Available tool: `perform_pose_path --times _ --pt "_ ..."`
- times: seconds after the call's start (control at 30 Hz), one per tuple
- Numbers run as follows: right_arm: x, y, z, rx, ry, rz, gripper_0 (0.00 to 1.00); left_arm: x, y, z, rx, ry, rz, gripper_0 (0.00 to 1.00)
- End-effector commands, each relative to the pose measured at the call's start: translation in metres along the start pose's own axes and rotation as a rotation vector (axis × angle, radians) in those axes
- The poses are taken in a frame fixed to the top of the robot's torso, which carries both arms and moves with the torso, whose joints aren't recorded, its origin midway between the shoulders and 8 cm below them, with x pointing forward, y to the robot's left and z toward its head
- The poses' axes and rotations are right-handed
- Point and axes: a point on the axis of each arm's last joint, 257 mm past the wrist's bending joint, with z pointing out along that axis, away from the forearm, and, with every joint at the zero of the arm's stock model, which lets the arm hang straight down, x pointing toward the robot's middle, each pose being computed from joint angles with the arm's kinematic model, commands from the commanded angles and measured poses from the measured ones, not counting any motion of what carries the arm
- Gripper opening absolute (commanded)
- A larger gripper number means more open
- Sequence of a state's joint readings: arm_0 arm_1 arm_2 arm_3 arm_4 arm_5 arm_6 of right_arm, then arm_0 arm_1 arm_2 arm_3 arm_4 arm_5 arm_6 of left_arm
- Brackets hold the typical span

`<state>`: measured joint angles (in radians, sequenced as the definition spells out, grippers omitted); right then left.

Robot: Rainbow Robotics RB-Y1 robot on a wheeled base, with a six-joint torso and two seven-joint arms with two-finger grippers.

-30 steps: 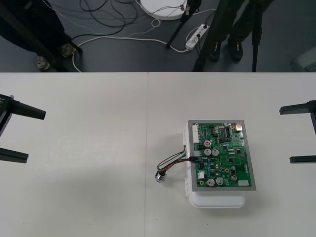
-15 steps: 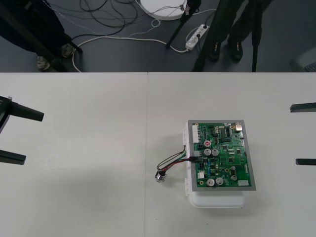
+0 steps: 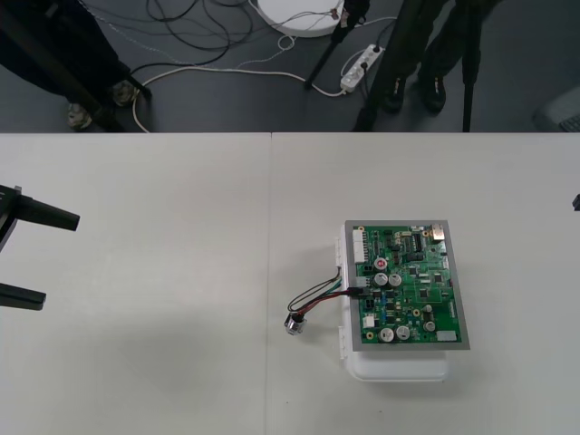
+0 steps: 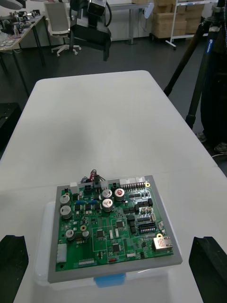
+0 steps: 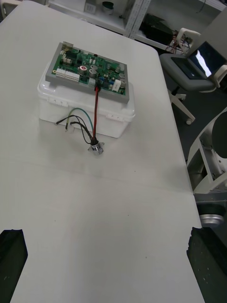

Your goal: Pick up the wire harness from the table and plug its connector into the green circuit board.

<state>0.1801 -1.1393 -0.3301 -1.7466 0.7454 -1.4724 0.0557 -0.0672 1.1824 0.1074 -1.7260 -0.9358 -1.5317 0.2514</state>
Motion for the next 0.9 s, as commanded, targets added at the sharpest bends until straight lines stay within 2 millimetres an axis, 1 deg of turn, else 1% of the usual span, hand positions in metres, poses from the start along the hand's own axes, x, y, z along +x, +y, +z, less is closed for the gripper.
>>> perform_pose_path --times 0.03,0.27,0.57,0.9 --pt "0.009 0.003 -0.013 -0.023 0.079 -0.001 1.00 0.003 -0.012 -0.007 0.036 0.021 -0.024 1.00" --pt "0.023 0.003 -0.015 -0.033 0.152 -0.017 1.00 0.003 -0.012 -0.007 0.036 0.021 -0.024 1.00" --pt "0.022 0.006 -0.012 -0.044 0.157 -0.024 1.00 0.003 -0.012 -0.007 0.036 0.021 -0.024 1.00" --pt "0.024 0.002 -0.014 -0.030 0.159 -0.016 1.00 0.003 -0.012 -0.007 0.036 0.021 -0.024 1.00"
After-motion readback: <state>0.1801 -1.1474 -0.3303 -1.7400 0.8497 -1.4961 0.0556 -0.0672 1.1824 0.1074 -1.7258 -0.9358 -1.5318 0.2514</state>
